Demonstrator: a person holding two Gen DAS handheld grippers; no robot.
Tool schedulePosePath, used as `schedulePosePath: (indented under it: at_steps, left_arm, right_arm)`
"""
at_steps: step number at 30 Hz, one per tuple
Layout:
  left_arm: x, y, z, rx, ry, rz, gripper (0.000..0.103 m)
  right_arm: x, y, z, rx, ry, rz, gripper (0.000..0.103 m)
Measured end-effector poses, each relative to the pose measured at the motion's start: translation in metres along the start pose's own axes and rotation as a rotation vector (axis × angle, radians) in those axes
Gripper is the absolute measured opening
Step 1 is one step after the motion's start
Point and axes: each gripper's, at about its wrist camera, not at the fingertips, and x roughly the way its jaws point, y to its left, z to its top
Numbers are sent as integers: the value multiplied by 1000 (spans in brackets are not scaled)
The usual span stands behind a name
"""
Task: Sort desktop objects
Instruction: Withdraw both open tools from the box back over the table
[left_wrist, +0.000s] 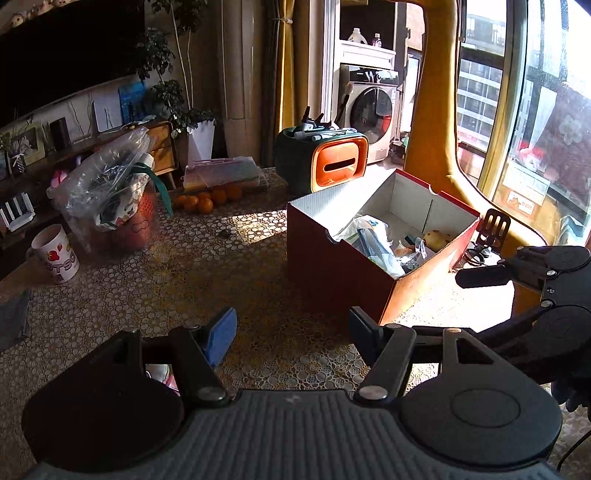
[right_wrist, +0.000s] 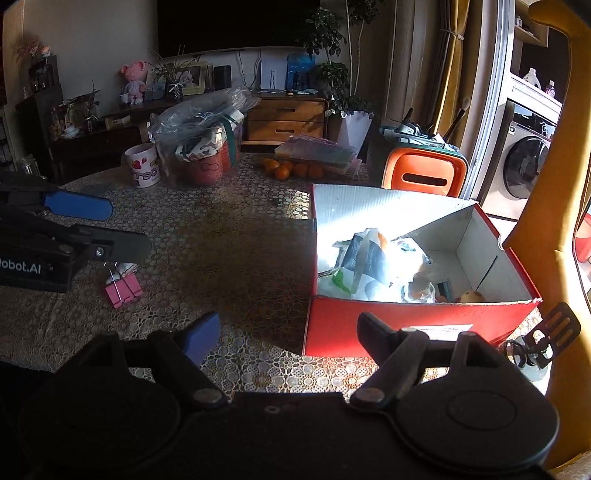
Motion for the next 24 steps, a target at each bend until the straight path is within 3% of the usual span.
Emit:
schedulePosePath:
  at_steps: [13,24]
  left_arm:
    - [-2,66,-43,-71,13,25,66]
    - [41,142,-65,-140,105,127,66]
  right_arm:
    - [21,69,-5,-96,22,58,83]
    - [74,94,-3,-160,60,159,83]
